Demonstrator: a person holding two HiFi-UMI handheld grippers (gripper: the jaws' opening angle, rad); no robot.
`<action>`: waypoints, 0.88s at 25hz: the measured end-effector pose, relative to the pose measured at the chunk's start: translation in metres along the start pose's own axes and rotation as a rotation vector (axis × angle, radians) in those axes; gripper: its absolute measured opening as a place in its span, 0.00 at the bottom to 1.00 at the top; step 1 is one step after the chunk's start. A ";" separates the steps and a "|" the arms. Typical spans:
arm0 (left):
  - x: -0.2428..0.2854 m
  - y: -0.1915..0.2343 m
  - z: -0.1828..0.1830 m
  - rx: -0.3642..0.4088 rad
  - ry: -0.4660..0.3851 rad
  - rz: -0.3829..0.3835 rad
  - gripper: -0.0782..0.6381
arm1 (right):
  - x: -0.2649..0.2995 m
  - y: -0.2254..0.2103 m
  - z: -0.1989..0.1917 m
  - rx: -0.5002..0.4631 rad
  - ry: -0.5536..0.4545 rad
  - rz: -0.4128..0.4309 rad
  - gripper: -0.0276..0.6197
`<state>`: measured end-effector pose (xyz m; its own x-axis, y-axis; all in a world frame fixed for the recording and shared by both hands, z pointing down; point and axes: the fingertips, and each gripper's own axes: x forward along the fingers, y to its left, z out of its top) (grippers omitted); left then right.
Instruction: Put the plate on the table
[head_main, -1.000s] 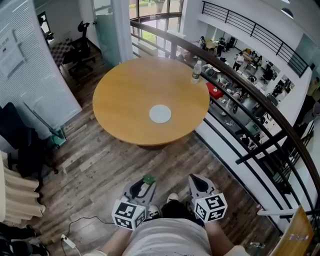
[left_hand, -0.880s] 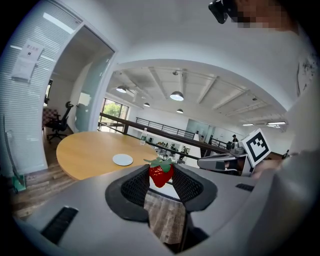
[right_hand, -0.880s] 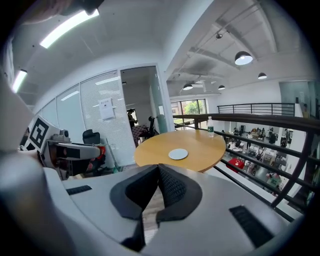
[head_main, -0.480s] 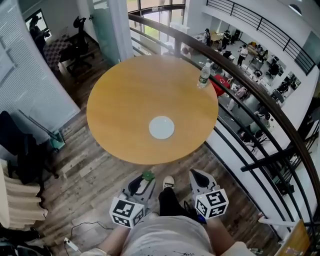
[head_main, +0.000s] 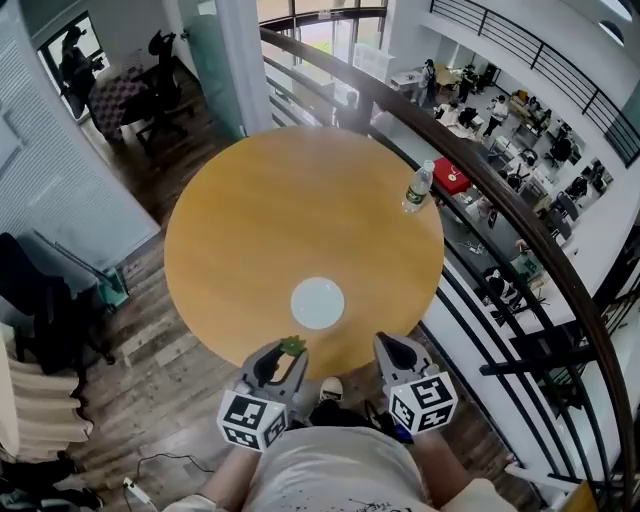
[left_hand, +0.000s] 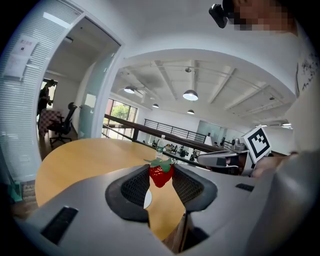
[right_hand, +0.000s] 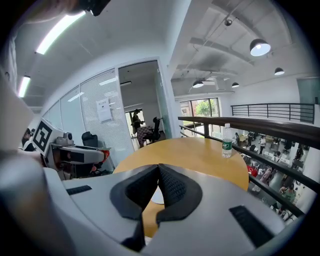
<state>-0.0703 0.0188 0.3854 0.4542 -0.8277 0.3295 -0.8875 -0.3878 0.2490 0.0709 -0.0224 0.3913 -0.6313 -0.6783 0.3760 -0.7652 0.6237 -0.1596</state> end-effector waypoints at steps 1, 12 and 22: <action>0.005 0.003 0.004 -0.001 0.000 0.006 0.33 | 0.005 -0.004 0.005 -0.002 0.000 0.007 0.07; 0.026 0.032 0.006 0.015 0.072 0.005 0.33 | 0.037 -0.008 -0.002 0.030 0.032 0.002 0.07; 0.052 0.050 -0.007 0.039 0.152 -0.061 0.33 | 0.059 -0.008 -0.014 0.082 0.065 -0.042 0.07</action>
<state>-0.0902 -0.0409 0.4212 0.5110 -0.7327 0.4495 -0.8591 -0.4529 0.2382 0.0415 -0.0619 0.4280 -0.5912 -0.6746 0.4420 -0.8000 0.5600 -0.2154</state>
